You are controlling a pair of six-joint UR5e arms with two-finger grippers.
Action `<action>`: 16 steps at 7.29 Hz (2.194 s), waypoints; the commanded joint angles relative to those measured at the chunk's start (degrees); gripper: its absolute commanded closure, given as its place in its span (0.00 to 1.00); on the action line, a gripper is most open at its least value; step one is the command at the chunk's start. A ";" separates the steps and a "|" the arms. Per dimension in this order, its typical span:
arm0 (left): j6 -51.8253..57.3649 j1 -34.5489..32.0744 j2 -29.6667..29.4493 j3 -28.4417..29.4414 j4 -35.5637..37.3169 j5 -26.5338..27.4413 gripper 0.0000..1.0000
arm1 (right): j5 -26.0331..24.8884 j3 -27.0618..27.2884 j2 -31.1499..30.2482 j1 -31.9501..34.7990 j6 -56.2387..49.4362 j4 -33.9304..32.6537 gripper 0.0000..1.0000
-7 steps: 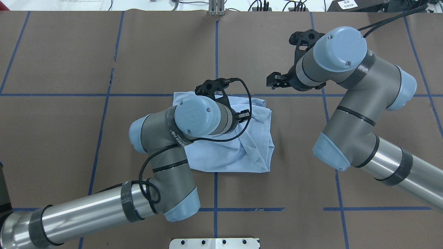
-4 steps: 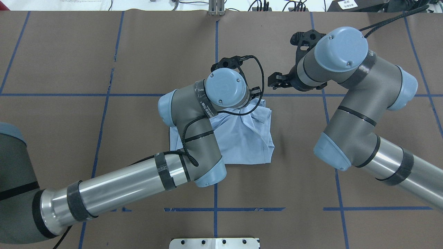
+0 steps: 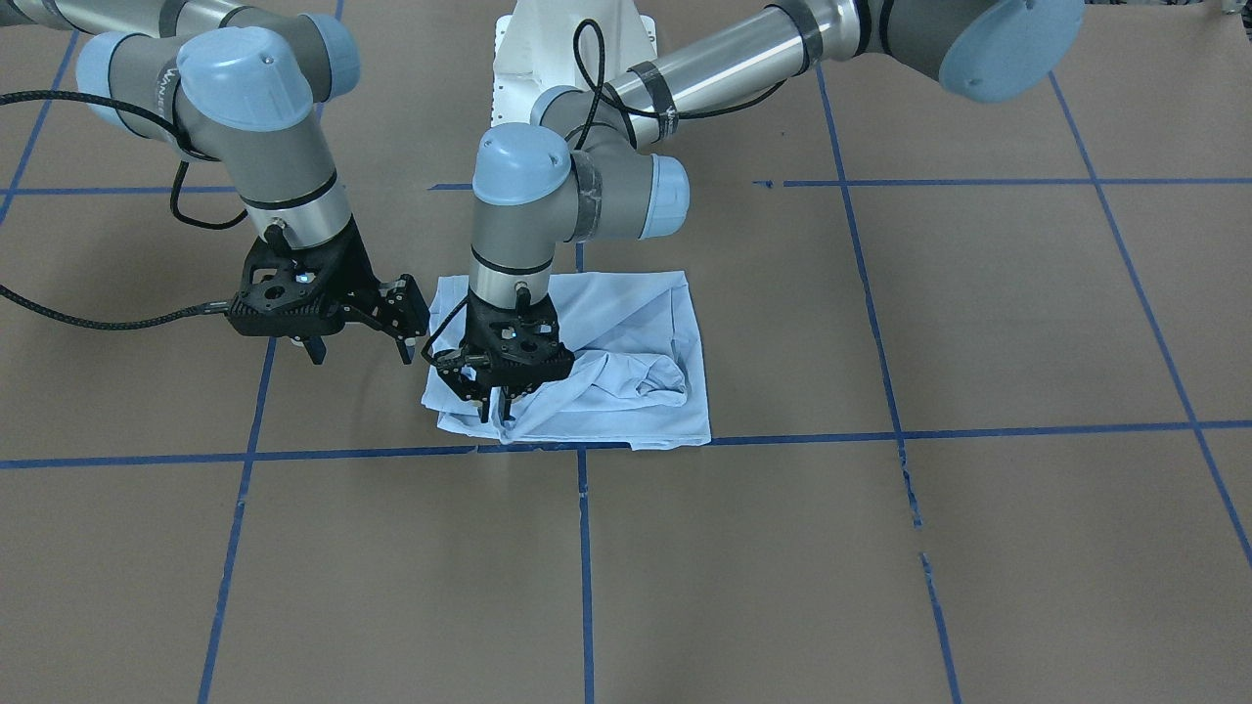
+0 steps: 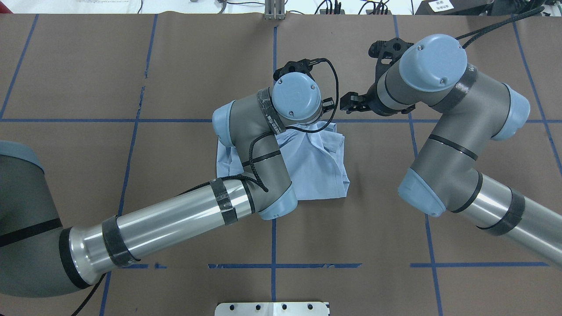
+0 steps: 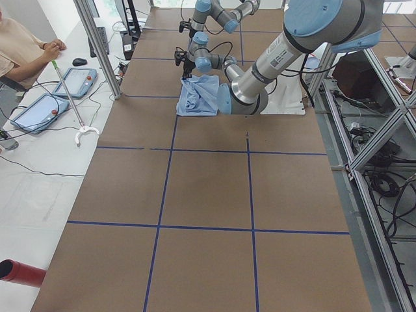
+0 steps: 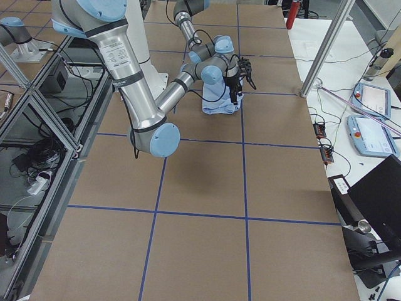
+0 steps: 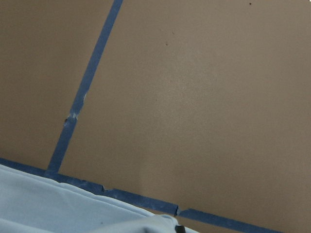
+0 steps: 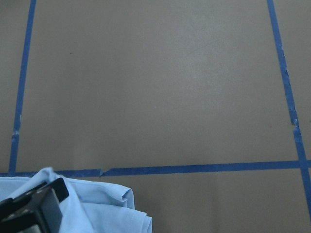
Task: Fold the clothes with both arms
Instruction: 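Press the left gripper across the shirt's far side, smoothing it, then lift the left gripper off the shirt and draw it back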
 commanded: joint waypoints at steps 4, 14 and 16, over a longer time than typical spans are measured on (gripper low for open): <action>16.95 -4.97 14.97 -14.36 1.04 -6.90 0.00 | -0.08 -0.24 0.31 -0.18 0.10 0.00 0.00; 9.32 1.44 21.23 -22.11 0.95 -5.32 0.69 | -0.08 -0.07 0.23 0.00 0.10 0.00 0.00; 9.66 0.57 21.58 -22.02 1.04 -5.23 1.00 | -0.08 -0.07 0.14 0.00 0.10 0.00 0.00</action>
